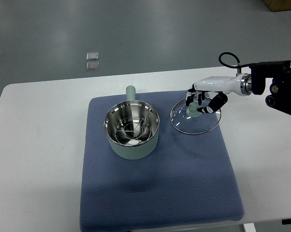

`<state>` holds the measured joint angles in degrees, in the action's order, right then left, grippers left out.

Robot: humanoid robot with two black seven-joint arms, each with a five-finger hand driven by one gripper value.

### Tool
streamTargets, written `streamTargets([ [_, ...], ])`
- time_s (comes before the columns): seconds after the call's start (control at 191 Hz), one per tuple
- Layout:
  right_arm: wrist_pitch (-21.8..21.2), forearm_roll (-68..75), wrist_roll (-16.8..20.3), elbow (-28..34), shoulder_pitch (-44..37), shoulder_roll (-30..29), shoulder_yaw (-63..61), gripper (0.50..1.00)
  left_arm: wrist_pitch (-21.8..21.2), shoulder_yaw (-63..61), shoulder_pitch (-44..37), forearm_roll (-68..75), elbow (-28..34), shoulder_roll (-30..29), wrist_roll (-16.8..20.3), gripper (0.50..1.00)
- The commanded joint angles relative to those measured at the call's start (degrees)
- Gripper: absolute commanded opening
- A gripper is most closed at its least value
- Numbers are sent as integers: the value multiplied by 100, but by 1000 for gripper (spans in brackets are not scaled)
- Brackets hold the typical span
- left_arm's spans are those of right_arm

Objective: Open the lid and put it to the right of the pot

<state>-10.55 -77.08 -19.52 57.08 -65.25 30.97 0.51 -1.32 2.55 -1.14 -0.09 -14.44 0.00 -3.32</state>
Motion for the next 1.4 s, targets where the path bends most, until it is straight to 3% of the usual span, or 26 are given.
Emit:
streamTargets([
  [0.0,97,-1,0,-154,136,-205,1,543,0,0,0,0,3,0,-2,1000],
  [0.136,281,-1,0,-285,285,-319,1,554,0,0,0,0,3,0,-2,1000],
  [0.178,281,8,9,-294,320,-328,-8,629,0,0,0,0,3,0,-2,1000],
  [0.204,264,8,9,-285,329,-328,-16,707,0,0,0,0,3,0,-2,1000],
  [0.251,264,8,9,-285,329,-328,-16,707,0,0,0,0,3,0,-2,1000],
  [0.257,229,34,9,-285,320,-328,-16,816,0,0,0,0,12,0,-2,1000],
  [0.267,229,35,9,-285,320,-328,-16,817,0,0,0,0,12,0,-2,1000],
  [0.304,211,78,9,-285,303,-311,-34,925,0,0,0,0,12,0,-2,1000],
  [0.314,202,79,9,-285,294,-311,-34,934,0,0,0,0,12,0,-2,1000],
  [0.613,-281,325,0,-241,-207,138,-684,936,0,0,0,0,12,0,-2,1000],
  [0.628,-544,702,0,-259,-190,173,-1228,936,0,0,0,0,12,0,-2,1000],
  [0.723,-694,1598,44,-294,-14,94,-2011,936,-9,-9,0,0,-6,0,-2,1000],
  [0.853,-536,3241,71,-320,548,-178,-2714,936,0,0,0,0,-15,0,-2,1000],
  [0.906,-536,3243,71,-321,549,-179,-2715,936,0,0,0,0,-15,0,-2,1000],
  [0.911,-319,3834,62,-390,749,-431,-2941,936,-9,0,0,0,-15,0,-2,1000],
  [0.953,-88,4314,62,-557,944,-653,-3136,934,-9,0,0,0,-15,0,-2,1000],
  [1.005,-88,4315,62,-558,944,-653,-3136,934,-9,0,0,0,-15,0,-2,1000],
  [1.01,138,4915,53,-819,1205,-914,-3415,936,0,0,0,0,-6,0,-2,1000],
  [1.068,272,5588,53,-1093,1445,-1163,-3760,934,0,0,0,0,-6,0,-2,1000],
  [1.393,88,8753,124,-1973,2192,-1849,-4516,936,-9,-9,0,0,-32,0,-2,1000],
])
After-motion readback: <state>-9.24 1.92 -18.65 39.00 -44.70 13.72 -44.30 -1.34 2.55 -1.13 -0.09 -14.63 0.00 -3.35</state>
